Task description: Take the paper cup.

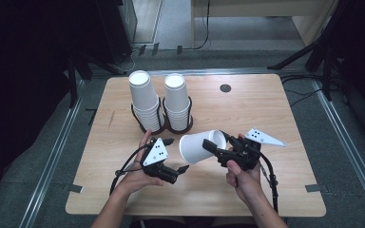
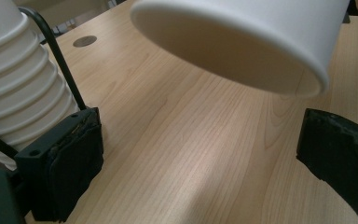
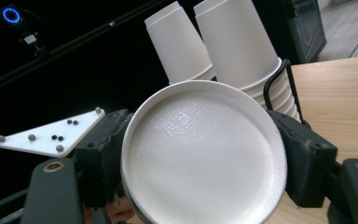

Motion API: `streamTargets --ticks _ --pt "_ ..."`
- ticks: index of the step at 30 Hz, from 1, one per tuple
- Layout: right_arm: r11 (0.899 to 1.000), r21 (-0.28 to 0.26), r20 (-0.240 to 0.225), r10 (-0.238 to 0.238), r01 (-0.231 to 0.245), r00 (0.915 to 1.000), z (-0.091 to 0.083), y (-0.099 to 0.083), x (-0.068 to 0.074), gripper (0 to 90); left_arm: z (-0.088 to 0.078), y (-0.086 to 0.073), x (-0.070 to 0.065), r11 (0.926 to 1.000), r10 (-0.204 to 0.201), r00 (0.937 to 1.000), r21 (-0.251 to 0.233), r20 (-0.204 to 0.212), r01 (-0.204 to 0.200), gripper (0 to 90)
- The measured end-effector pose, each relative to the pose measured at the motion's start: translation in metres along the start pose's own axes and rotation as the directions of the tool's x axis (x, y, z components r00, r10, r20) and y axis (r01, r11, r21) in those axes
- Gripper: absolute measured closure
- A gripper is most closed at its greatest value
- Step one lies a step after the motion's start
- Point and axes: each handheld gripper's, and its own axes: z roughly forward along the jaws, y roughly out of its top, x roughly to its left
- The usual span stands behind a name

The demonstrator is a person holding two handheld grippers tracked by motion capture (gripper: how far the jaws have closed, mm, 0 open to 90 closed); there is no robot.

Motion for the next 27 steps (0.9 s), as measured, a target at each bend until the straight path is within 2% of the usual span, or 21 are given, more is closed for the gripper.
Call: streamTargets --ticks 10,14,18,20,27 --pt "0.999 -0.038 0.016 0.011 -0.011 0.9998 -0.007 0.005 -0.002 26.7 0.006 -0.007 0.002 0.9988 -0.049 0.9986 0.002 0.021 0.049 1.0" --pt "0.998 -0.051 0.009 0.021 -0.020 0.9997 -0.008 0.007 -0.002 26.7 0.009 -0.009 0.001 0.9978 -0.067 0.9976 0.006 0.019 0.067 1.0" --pt "0.997 -0.066 0.003 0.032 -0.031 0.9995 -0.010 0.008 -0.001 26.7 0.013 -0.010 -0.001 0.9946 -0.103 0.9947 -0.014 0.007 0.103 1.0" --pt "0.996 -0.076 -0.001 0.036 -0.036 0.9993 -0.010 0.009 -0.001 26.7 0.016 -0.010 -0.005 0.9962 -0.086 0.9963 -0.010 0.008 0.086 1.0" --pt "0.992 -0.100 -0.006 0.080 -0.080 0.9968 -0.013 0.009 -0.004 26.6 0.019 -0.010 -0.010 0.9955 -0.091 0.9955 -0.022 0.025 0.092 1.0"
